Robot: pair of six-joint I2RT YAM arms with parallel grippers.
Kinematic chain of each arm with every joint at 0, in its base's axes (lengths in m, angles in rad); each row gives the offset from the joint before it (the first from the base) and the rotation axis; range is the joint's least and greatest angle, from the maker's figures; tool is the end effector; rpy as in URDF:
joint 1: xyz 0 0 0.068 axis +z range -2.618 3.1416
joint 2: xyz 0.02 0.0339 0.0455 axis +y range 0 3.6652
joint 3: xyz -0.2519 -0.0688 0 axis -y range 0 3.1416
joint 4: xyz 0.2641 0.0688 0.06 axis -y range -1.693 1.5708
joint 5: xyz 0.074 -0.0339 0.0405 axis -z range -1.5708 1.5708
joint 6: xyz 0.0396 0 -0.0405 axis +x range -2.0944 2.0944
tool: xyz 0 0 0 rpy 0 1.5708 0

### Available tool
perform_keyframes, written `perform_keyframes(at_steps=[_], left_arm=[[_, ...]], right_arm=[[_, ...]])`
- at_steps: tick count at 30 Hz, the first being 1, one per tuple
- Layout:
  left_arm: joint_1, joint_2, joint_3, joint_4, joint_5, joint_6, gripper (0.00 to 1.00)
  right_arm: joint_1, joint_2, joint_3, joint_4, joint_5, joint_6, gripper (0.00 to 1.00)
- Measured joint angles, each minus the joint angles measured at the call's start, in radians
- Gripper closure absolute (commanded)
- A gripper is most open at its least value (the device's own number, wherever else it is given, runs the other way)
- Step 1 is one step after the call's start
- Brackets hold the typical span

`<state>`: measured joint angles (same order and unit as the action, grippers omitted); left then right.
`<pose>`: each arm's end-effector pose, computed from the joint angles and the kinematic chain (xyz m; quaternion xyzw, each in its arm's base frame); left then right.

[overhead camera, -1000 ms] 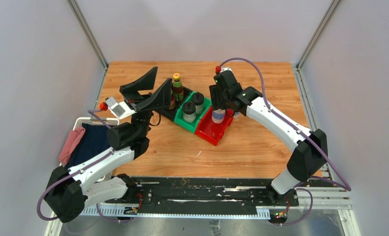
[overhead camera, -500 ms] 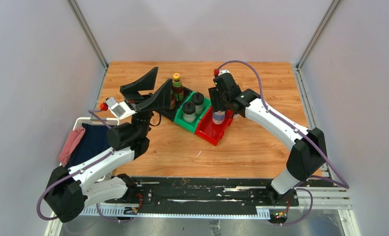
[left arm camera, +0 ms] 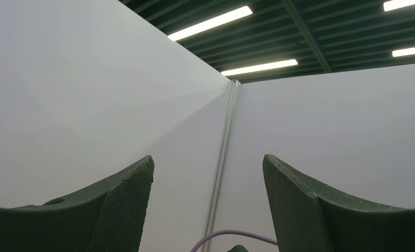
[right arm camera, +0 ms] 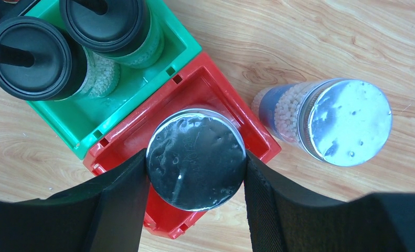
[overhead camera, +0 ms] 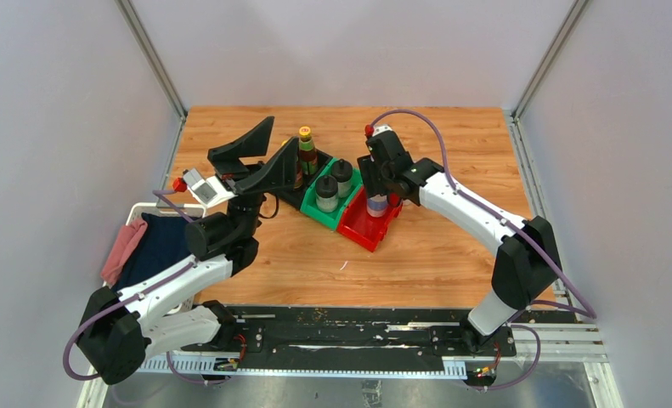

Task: Organize the condiment bottles
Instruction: Place the bottle in the storage box.

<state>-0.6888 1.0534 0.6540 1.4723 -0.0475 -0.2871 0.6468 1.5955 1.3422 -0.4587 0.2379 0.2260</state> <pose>0.1682 -0.1360 0.3848 0.0266 0.2460 -0.4491 0.8586 0.3105 0.2228 0.2837 -0.1402 0.8932 0.0769 0.4202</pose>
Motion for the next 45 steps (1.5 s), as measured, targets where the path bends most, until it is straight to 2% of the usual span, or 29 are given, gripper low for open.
perform_keyframes(at_steps=[38,40,45], left_arm=[[-0.010,0.000,0.000,0.001,0.019,0.014,0.21],[-0.010,0.000,0.000,0.001,0.020,0.014,0.21],[-0.015,0.000,0.000,0.001,0.021,0.014,0.21]], right_arm=[[-0.002,-0.013,-0.119,0.199,-0.027,-0.069,1.00],[-0.002,-0.013,-0.123,0.207,-0.028,-0.069,0.94],[-0.002,-0.013,-0.124,0.211,-0.028,-0.069,0.62]])
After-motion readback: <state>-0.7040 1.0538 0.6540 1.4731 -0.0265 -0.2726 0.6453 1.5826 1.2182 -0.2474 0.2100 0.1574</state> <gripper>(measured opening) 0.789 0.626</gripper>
